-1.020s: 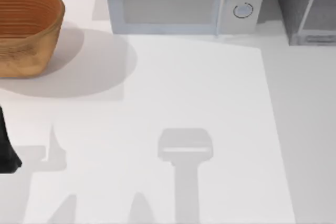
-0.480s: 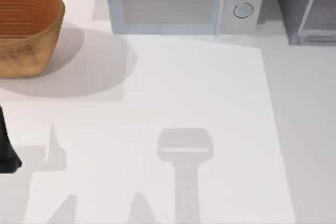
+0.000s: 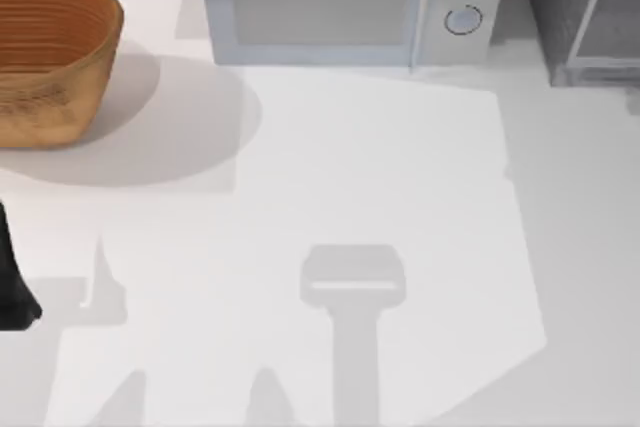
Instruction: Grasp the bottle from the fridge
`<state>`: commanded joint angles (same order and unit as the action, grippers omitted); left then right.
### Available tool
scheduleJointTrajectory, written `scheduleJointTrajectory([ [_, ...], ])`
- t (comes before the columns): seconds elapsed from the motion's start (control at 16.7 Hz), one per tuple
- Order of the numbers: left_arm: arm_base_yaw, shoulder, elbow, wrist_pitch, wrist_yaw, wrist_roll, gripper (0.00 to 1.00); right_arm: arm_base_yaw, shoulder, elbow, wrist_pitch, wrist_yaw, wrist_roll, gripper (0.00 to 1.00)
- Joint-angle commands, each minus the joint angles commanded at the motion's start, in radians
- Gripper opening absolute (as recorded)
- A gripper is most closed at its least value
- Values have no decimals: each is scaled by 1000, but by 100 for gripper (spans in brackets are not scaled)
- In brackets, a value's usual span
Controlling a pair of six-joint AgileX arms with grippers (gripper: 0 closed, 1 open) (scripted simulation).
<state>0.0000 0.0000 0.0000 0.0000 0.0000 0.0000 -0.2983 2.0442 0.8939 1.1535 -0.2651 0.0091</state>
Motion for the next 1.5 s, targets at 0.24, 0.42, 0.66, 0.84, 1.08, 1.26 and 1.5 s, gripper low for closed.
scheduleJointTrajectory([
  [0.24, 0, 0, 0, 0, 0, 0, 100, -2, -4, 3, -3, 1, 0, 100],
  [0.42, 0, 0, 0, 0, 0, 0, 100, 6, 27, 44, -24, 6, 0, 100],
  [0.66, 0, 0, 0, 0, 0, 0, 100, 27, 113, 211, -91, 28, -1, 100],
  [0.84, 0, 0, 0, 0, 0, 0, 100, 39, 153, 282, -130, 41, -1, 100],
  [1.08, 0, 0, 0, 0, 0, 0, 100, 40, 155, 285, -132, 42, -1, 100],
  [1.26, 0, 0, 0, 0, 0, 0, 100, 40, 155, 285, -132, 42, -1, 77],
  [1.5, 0, 0, 0, 0, 0, 0, 100, 40, 155, 285, -132, 42, -1, 47],
])
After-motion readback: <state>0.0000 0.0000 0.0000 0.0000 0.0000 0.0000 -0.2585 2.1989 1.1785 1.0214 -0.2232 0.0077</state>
